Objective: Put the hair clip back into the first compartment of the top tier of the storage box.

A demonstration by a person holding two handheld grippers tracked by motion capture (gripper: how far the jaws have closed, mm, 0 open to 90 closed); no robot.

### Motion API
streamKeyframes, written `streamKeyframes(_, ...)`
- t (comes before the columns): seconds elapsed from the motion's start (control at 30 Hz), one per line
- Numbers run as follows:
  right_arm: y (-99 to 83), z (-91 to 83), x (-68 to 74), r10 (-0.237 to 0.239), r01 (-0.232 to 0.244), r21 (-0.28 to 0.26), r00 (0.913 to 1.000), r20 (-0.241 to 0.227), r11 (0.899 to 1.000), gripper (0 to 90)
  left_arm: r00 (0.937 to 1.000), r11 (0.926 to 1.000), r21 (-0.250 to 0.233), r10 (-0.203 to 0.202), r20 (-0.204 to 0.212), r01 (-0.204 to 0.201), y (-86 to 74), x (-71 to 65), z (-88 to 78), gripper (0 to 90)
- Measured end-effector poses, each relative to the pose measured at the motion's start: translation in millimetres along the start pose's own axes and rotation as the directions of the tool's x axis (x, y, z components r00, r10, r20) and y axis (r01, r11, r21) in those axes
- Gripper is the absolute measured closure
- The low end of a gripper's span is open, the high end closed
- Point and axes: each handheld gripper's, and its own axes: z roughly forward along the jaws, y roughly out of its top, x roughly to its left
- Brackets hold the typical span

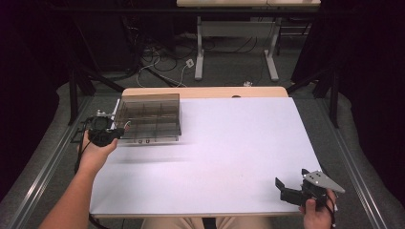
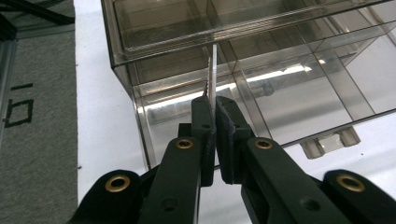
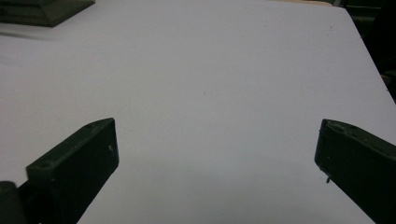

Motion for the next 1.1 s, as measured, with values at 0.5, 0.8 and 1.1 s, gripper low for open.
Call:
streamKeyframes(0.5, 0.0, 0.2, 0.5, 0.005, -0.005, 0.001, 1.0, -0.001, 1.0, 0.0, 0.9999, 0.9997, -0.02, -0.011, 0.001, 0.011, 0.1, 2.0, 0.0, 66.5)
streamKeyframes(0.8, -0.1, 0.4, 0.4, 0.004, -0.004, -0.003, 1.0, -0.004, 1.0, 0.0, 1.0, 0.9971, -0.076, 0.005, -0.001, -0.005, 0.9, 1.4, -3.3, 50.3)
streamKeyframes(1.1, 0.0, 0.8, 0.5, 0.003, -0.003, -0.002, 1.0, -0.005, 1.0, 0.0, 0.9994, 0.9946, -0.103, 0.012, 0.032, -0.008, 3.9, 3.1, -11.0, 42.0)
